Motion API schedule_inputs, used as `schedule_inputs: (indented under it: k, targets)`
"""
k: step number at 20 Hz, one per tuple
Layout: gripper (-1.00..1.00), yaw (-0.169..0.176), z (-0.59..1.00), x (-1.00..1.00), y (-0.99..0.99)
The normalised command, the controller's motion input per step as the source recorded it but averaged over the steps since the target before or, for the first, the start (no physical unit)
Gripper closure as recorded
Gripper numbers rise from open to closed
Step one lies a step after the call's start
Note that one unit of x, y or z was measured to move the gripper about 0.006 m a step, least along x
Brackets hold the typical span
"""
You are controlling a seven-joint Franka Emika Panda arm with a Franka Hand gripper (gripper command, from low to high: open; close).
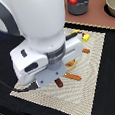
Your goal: Interact with the objects in diverse but meaningful ways.
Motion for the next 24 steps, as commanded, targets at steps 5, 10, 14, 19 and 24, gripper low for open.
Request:
schedule_inputs:
  k: [5,10,14,19,24]
  targets:
    - [1.0,0.08,0.3,-0.01,0.64]
    - [1.0,0.081,0.33,-0.05,0.85]
    - [1.0,0.043,0.17,-0.13,0.95]
    - [1.0,0.065,0.13,-0.2,0.89]
    - [1.0,0.07,0.08,-0.23,0.86]
